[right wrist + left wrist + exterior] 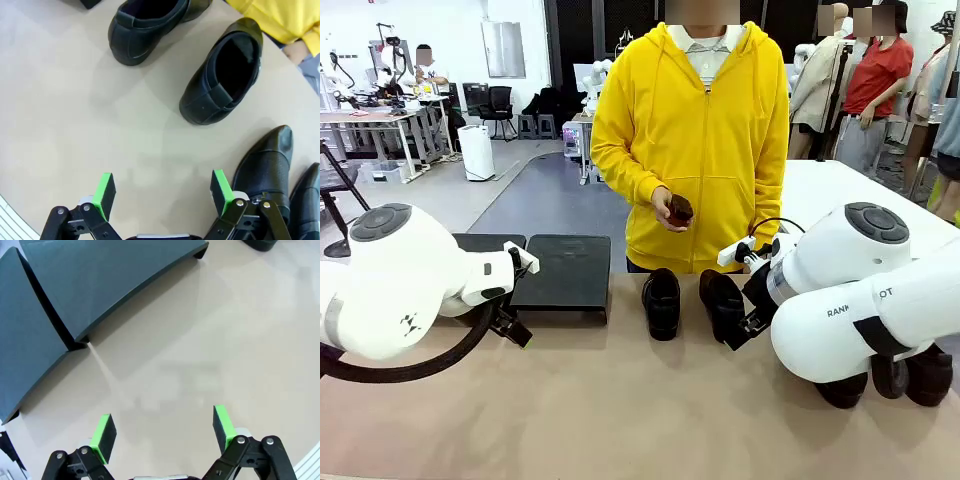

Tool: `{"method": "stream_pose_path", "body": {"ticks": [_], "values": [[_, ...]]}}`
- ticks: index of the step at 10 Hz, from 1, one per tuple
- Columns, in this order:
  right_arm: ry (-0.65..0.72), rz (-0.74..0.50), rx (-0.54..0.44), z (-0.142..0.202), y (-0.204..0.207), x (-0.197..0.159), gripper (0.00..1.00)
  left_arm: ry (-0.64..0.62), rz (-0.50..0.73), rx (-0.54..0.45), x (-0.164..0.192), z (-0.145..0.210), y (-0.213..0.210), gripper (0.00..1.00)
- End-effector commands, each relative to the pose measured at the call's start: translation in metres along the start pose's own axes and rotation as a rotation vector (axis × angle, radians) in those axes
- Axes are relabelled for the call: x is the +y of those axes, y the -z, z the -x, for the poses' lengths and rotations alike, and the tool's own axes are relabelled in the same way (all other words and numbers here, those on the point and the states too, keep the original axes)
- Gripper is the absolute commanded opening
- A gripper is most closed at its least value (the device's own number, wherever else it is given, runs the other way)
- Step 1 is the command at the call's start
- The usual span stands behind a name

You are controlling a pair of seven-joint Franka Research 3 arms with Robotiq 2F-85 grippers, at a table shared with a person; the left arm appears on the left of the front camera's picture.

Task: Organize the shoes by placing them on the stand.
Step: Pick up one Shoe and place it in the middle of the table.

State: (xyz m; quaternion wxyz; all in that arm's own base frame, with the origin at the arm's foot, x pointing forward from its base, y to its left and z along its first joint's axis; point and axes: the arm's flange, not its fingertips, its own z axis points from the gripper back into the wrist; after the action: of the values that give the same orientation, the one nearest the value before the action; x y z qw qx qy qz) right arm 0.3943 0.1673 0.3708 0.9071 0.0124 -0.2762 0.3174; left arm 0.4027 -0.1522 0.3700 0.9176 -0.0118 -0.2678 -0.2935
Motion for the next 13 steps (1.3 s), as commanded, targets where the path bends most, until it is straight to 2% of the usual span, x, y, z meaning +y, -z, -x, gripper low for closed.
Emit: {"method": "stream_pose_path", "body": {"ticks": [1, 13], "values": [[0.0, 0.0, 0.0, 0.0, 0.0, 0.0, 1.0, 0.0, 0.0, 0.0, 0.0, 0.0, -0.0002, 1.0], [0.0, 0.0, 0.0, 0.0, 0.0, 0.0, 1.0, 0.0, 0.0, 0.0, 0.0, 0.0, -0.0002, 1.0]]}}
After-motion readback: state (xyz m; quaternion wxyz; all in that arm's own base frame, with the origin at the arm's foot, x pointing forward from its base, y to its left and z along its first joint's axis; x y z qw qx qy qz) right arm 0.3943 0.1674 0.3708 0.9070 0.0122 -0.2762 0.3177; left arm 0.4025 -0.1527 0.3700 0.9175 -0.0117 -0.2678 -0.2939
